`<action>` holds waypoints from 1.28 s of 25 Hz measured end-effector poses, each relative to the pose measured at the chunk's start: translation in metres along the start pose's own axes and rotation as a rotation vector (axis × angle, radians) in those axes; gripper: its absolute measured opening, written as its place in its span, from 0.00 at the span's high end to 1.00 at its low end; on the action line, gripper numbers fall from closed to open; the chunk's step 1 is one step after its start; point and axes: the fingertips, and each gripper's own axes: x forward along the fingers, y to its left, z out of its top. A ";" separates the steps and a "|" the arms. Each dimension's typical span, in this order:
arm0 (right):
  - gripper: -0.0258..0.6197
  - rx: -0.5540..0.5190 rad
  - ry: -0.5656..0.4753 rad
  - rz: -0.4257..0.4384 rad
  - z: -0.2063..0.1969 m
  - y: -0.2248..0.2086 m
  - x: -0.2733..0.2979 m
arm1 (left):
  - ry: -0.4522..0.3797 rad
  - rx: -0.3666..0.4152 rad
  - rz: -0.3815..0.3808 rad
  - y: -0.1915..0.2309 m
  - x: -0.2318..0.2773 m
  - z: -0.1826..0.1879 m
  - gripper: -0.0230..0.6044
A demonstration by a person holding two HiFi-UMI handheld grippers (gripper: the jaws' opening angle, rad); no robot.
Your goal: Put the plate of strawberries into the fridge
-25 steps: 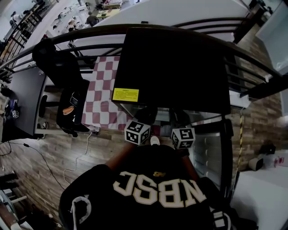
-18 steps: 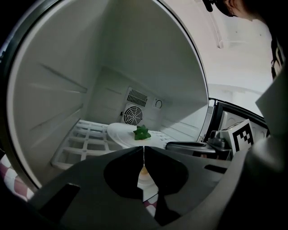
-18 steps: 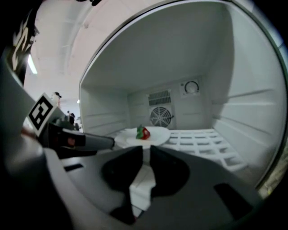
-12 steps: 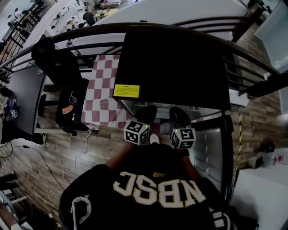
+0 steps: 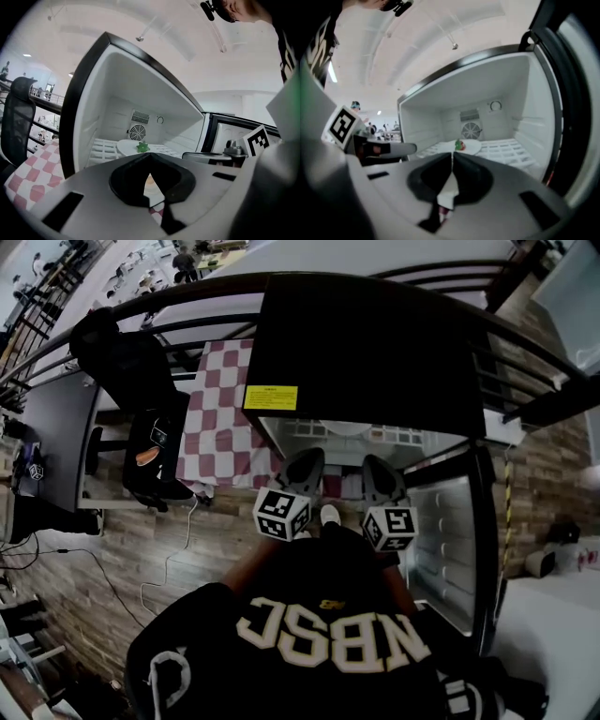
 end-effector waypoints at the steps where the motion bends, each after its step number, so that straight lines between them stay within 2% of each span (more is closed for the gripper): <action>1: 0.92 -0.001 -0.012 -0.009 0.005 0.002 -0.005 | -0.006 0.012 0.007 -0.001 -0.006 0.004 0.94; 7: 0.93 -0.067 -0.102 -0.030 0.042 0.027 -0.027 | -0.066 0.052 0.013 -0.010 -0.036 0.035 0.94; 9: 0.93 -0.094 -0.107 -0.020 0.046 0.037 -0.029 | -0.086 0.076 0.019 -0.011 -0.041 0.040 0.94; 11: 0.93 -0.102 -0.101 -0.008 0.044 0.045 -0.031 | -0.106 0.067 0.013 -0.013 -0.045 0.043 0.94; 13: 0.93 -0.086 -0.090 0.003 0.042 0.050 -0.035 | -0.132 0.044 -0.003 -0.017 -0.049 0.044 0.94; 16: 0.93 -0.069 -0.092 0.014 0.042 0.055 -0.039 | -0.155 0.051 -0.016 -0.021 -0.055 0.047 0.94; 23: 0.93 -0.088 -0.087 0.039 0.040 0.064 -0.038 | -0.146 0.050 0.001 -0.019 -0.062 0.042 0.94; 32: 0.93 -0.031 -0.070 0.096 0.036 0.070 -0.030 | -0.136 0.030 0.003 -0.015 -0.057 0.038 0.94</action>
